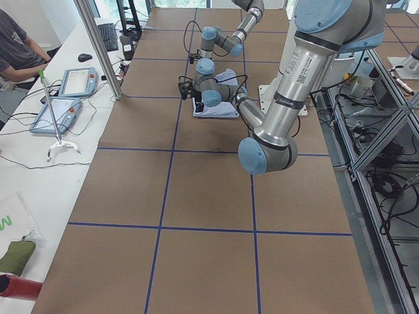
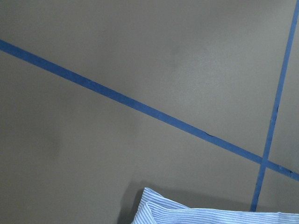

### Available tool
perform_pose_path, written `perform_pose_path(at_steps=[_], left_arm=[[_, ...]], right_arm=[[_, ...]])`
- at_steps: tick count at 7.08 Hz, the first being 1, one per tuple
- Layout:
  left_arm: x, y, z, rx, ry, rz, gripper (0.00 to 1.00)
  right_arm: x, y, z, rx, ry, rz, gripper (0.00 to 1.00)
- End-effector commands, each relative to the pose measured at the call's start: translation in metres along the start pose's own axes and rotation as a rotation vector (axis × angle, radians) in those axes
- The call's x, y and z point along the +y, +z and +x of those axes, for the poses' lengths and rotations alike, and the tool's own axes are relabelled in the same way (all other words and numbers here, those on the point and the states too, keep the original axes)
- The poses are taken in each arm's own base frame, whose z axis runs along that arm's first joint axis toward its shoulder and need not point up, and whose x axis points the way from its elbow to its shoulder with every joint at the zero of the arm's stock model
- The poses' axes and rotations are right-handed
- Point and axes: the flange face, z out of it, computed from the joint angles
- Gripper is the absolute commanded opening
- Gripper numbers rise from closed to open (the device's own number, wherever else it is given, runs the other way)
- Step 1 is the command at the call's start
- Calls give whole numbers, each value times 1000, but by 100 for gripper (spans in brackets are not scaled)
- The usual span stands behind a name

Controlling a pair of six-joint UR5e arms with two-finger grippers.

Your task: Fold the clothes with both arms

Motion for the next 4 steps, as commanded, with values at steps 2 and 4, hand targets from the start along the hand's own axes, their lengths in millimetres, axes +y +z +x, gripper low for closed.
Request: perform_pose_path(at_steps=[2,4], left_arm=[[0,0,0,-2,0,0,100],[0,0,1,1,-1,0,100]], right_arm=[[-13,-13,10,-21,6,-17,0],[-36,-49,23,-59,26,2,0]])
